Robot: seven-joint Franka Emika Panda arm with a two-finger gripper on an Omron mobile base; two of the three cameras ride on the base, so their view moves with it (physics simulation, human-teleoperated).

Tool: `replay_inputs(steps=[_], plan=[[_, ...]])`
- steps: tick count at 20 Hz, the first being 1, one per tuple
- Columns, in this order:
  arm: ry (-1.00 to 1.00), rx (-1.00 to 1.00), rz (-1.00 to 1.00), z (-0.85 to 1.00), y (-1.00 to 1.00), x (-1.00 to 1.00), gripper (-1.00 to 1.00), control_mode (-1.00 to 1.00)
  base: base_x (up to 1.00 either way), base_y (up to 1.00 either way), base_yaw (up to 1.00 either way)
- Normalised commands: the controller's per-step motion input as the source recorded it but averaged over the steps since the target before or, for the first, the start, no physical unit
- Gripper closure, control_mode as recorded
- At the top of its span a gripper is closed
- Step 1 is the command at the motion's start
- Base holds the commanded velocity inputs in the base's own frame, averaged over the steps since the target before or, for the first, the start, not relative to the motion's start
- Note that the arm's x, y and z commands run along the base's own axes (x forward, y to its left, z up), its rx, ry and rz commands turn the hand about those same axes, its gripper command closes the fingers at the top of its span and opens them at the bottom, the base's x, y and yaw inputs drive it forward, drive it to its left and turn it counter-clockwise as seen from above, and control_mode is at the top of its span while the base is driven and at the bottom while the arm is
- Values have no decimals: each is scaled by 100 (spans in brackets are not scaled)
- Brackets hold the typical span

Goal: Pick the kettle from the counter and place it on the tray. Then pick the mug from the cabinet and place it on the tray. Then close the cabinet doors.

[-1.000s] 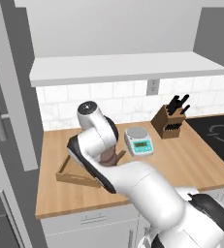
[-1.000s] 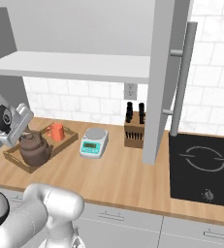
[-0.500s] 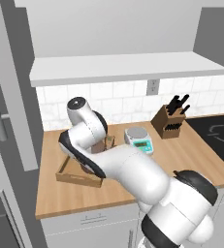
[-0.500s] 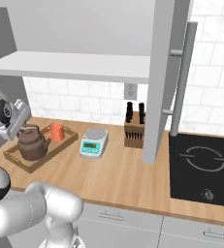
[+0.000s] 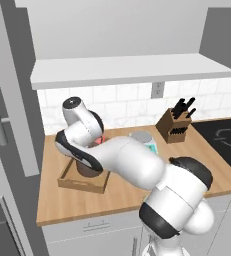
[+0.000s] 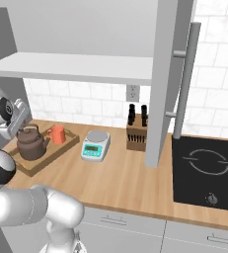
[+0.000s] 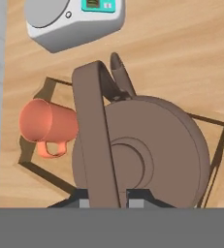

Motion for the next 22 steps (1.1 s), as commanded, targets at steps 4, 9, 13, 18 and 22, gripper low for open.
replay_inputs(steps=[4, 9, 13, 18, 22], plan=[[8, 0, 0, -15, 7, 11, 100, -100, 0, 0, 0], [7, 0, 0, -21, 0, 0, 100, -100, 0, 0, 0], [6, 0, 0, -25, 0, 0, 100, -100, 0, 0, 0], [5, 0, 0, -28, 0, 0, 100, -100, 0, 0, 0], [3, 0, 0, -30, 0, 0, -100, -100, 0, 0, 0]])
